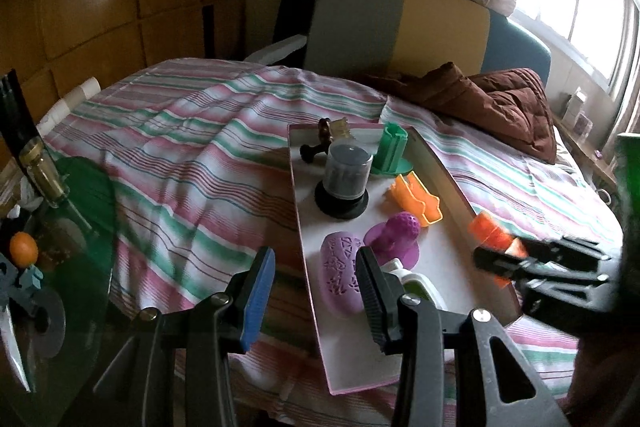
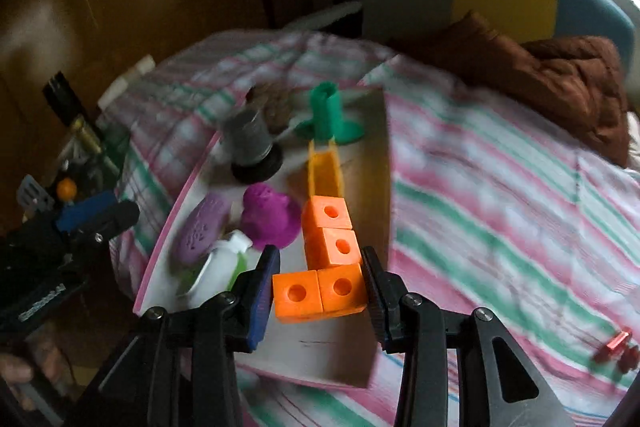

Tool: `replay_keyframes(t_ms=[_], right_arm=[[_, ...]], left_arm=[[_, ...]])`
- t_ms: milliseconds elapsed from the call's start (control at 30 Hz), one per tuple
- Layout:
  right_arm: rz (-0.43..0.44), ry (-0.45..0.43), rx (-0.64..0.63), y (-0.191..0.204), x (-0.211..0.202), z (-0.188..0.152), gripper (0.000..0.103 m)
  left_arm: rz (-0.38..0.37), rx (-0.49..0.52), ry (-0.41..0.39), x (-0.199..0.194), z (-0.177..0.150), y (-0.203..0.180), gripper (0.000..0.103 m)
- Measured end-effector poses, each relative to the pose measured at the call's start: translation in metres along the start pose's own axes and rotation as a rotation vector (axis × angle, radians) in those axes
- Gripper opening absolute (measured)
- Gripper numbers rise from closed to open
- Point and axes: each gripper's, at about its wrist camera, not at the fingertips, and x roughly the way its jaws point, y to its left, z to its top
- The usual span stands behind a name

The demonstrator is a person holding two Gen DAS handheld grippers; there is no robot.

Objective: Organize rigid objects
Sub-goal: 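Carry the orange cube cluster to the tray with the right tool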

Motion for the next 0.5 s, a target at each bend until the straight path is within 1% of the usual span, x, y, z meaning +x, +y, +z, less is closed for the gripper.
replay_keyframes(t_ms=[100, 167, 333, 500], right_arm=[[-0.027, 0.036, -0.016, 0.007, 0.012, -0.003, 0.042], [-0.023, 0.072, -0.024, 0.010, 0.021, -0.006, 0.042], [-0.046, 0.087, -0.052, 0.014, 0.031, -0.015, 0.042], [-0.039, 0.086, -0.042, 0.012, 0.033, -0.017, 0.042]], left_arm=[[0.003, -0.001, 0.002, 0.000, 0.000, 0.001, 0.042], [0.005, 0.001, 0.006, 0.001, -0.001, 0.002, 0.042], [0.006, 0.000, 0.013, 0.003, -0.002, 0.001, 0.042], [0.009, 0.004, 0.017, 0.002, -0.003, 0.000, 0.042]])
